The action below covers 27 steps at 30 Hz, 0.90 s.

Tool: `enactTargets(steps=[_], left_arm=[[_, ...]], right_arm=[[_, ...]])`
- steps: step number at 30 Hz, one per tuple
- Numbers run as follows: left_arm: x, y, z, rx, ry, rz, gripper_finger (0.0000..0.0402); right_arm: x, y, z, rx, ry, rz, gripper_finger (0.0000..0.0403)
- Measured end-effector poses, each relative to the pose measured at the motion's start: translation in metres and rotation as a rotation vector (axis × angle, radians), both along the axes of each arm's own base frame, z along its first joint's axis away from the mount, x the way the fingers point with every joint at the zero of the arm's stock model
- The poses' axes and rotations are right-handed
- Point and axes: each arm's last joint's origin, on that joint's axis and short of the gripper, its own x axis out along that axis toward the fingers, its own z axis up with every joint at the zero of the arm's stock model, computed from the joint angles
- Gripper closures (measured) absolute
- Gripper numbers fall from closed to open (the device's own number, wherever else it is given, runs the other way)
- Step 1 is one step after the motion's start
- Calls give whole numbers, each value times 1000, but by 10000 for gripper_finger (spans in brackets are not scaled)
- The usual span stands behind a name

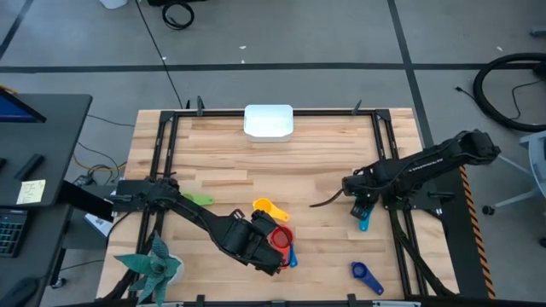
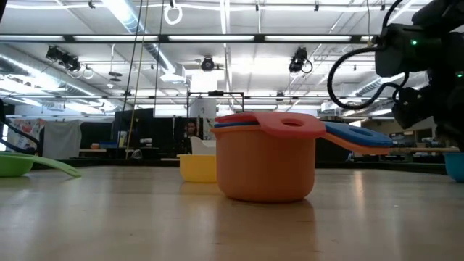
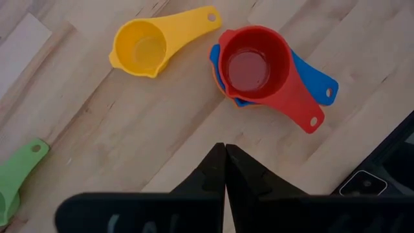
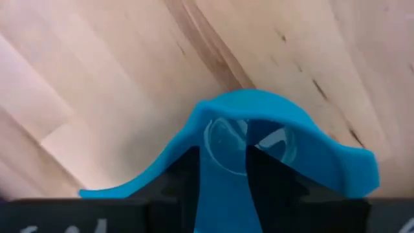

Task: Nest measuring cups in basket
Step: Stack the light blue measuring cup on top of the red measuring cup

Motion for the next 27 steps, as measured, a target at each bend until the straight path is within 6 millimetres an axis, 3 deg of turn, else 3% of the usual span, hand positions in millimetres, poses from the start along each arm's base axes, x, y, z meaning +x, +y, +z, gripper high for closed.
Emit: enactTargets(steps=[9, 18, 27], left_arm=[[1, 1, 0, -2, -4, 3, 390], [4, -2, 1, -24, -38, 0, 390], [4, -3, 1, -26, -42, 0, 390]], right_arm=[[16, -14, 33, 2, -51, 15, 273], [19, -14, 33, 60, -15, -146, 273], [25, -8, 33, 67, -71, -163, 273]])
